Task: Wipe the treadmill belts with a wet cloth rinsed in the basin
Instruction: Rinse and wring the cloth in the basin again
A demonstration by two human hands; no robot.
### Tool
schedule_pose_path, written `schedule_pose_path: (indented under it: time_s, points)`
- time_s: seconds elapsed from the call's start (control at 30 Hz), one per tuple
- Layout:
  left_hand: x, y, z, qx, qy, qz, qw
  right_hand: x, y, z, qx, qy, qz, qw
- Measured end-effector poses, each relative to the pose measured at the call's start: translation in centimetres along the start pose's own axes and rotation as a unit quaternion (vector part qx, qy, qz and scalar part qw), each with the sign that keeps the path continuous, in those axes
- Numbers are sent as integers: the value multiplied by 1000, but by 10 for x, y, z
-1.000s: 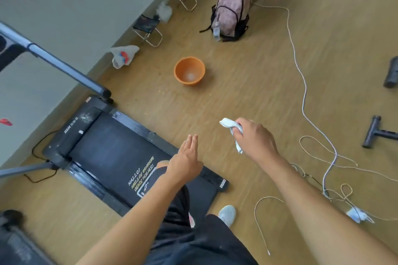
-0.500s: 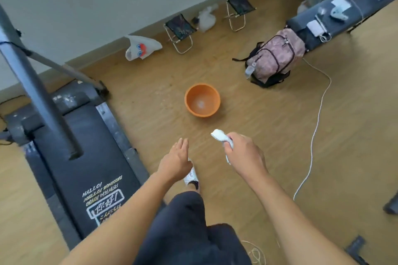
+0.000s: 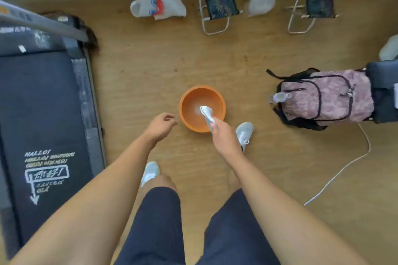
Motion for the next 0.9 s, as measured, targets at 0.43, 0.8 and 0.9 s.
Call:
schedule_pose_path:
  time_s: [0.43,0.8,0.9]
  points:
    - [-201,392,155,15,-290,-89,953,-246,387,-175,-28,67,108,991]
    - [-193,468,190,-9,-189,-170,967,-279,482,-214,-8,30,80,996]
    - [-184,493,181,-45,-103,-140,984,-285,509,-212,71,-118,130,982]
Point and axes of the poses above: each hand's wrist, its own y-axis towards the middle knuckle, its own x-axis out of the back of the hand, z = x × y, the point moved 5 cm from there along y, towards the middle knuckle, and after that the axes turned 13 degrees about -y, right-handed, at the moved point
